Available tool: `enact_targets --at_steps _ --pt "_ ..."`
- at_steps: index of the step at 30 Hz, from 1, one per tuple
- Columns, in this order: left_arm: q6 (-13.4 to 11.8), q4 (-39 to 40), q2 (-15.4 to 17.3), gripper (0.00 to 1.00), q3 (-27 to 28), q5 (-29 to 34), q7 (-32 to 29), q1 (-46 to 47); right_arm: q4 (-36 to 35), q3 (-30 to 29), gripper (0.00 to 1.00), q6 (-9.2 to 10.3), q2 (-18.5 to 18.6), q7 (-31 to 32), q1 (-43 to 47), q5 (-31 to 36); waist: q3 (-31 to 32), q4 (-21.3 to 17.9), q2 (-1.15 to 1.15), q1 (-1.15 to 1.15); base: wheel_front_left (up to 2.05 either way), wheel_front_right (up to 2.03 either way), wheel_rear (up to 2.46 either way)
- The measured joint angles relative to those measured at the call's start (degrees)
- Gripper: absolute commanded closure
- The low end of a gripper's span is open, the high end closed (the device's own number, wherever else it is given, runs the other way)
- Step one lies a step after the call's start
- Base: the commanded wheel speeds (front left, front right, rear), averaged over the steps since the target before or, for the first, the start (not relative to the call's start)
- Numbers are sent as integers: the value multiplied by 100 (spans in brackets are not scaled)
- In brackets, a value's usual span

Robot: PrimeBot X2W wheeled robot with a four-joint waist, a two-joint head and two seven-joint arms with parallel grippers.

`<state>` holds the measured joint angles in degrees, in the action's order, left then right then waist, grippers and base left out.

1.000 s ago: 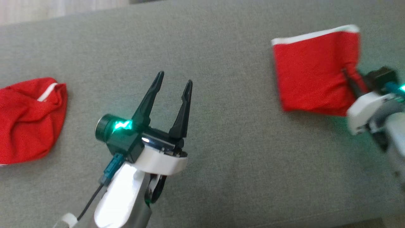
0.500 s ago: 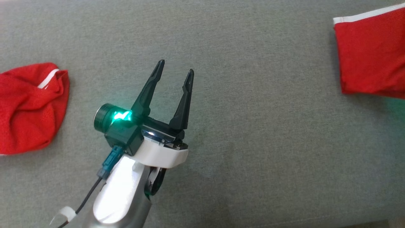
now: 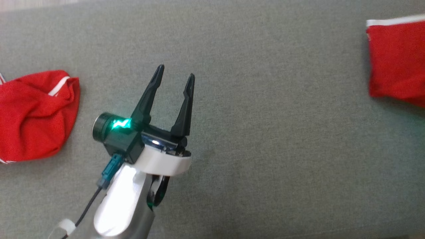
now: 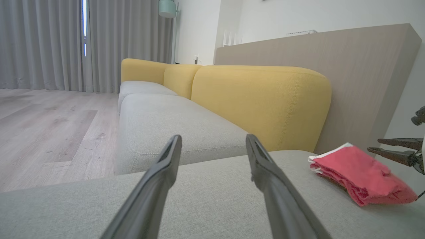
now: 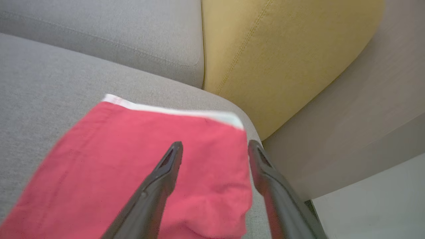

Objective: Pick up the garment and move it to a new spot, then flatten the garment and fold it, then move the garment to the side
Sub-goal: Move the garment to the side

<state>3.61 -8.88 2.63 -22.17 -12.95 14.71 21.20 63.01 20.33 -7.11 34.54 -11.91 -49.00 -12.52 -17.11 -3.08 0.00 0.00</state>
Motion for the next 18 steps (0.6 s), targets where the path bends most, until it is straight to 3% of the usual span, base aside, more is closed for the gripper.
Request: enact_targets --at_steps 5,11,13,18 --pt "-7 3 -1 0 77 -1 0 -266 -142 -213 0 0 -200 -142 27 -2 272 -15 0 -1 0 0 0" --pt "-14 49 -3 0 318 -1 0 -440 -833 -347 0 0 -602 -231 94 -71 559 -20 0 0 0 0 0" --pt "-14 82 -1 0 475 -1 0 -552 -1469 -560 0 0 -927 -246 349 -241 738 -12 0 -1 0 0 0" --pt "-8 129 -2 0 665 -1 0 -756 -2242 -845 0 0 -1332 -246 860 -413 983 25 0 -1 0 0 0"
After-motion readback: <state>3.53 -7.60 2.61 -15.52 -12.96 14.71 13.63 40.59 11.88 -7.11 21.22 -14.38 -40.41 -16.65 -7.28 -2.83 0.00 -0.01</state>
